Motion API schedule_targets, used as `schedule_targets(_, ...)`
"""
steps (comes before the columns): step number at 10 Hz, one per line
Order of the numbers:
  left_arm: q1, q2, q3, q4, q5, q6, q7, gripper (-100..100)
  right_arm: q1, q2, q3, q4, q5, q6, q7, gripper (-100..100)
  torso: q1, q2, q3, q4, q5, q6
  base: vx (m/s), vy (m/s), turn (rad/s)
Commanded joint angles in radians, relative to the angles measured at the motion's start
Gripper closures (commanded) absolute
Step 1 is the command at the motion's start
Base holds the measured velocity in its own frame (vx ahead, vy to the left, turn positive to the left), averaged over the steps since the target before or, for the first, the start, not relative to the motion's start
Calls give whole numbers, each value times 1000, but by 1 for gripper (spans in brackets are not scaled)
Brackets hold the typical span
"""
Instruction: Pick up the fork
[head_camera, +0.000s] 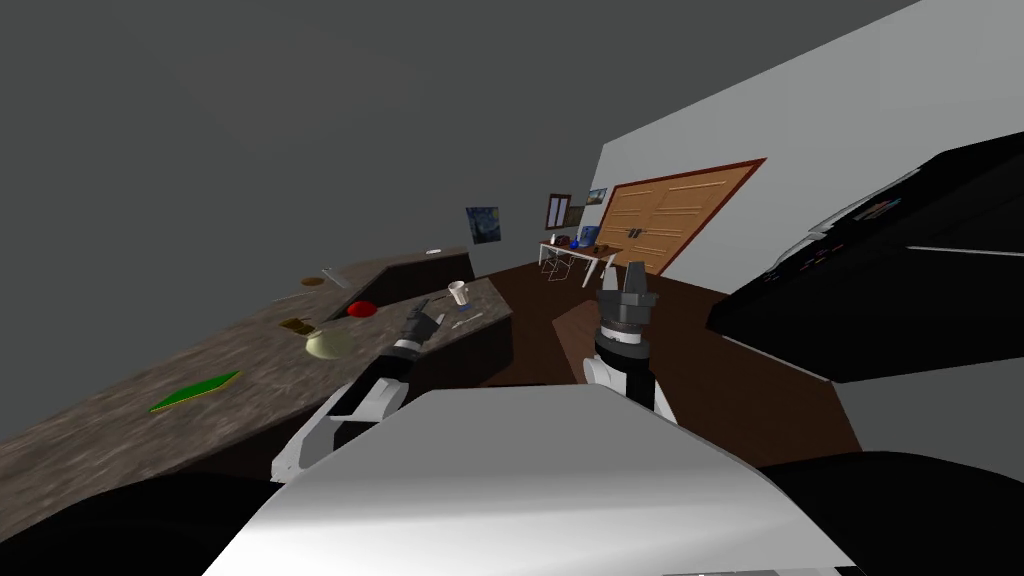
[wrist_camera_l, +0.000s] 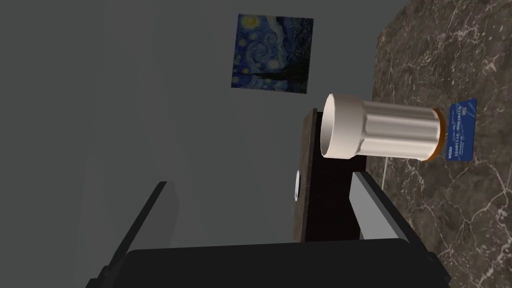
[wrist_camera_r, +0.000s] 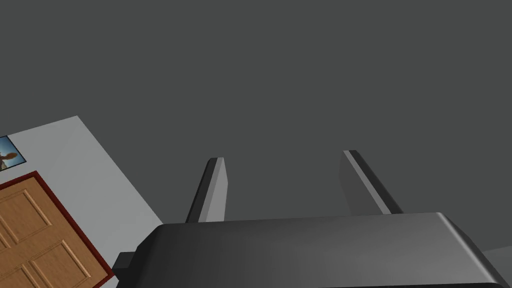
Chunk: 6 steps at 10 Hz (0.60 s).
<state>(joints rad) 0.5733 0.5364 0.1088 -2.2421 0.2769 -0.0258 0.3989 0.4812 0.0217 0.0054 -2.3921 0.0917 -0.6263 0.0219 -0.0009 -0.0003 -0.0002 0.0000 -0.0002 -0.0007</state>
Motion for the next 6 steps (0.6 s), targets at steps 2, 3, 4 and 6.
schedule_targets(2, 6, 47, 12, -1, 34, 65, 28, -100, 0, 0, 0, 0, 0, 0, 0, 0, 0, 0, 0, 0, 0, 0, 12, -20, -127)
schedule_targets(3, 11, 88, 21, 2, 63, 97, 51, -100, 0, 0, 0, 0, 0, 0, 0, 0, 0, 0, 0, 0, 0, 0, 17, -26, -227)
schedule_targets(4, 11, 88, 21, 2, 63, 115, 51, -100, 0, 0, 0, 0, 0, 0, 0, 0, 0, -1, 0, 0, 0, 1, 14, -18, -108)
schedule_targets(6, 16, 129, 30, 6, 94, 167, 74, -100, 0, 0, 0, 0, 0, 0, 0, 0, 0, -1, 0, 0, 0, 0, 20, -23, -134)
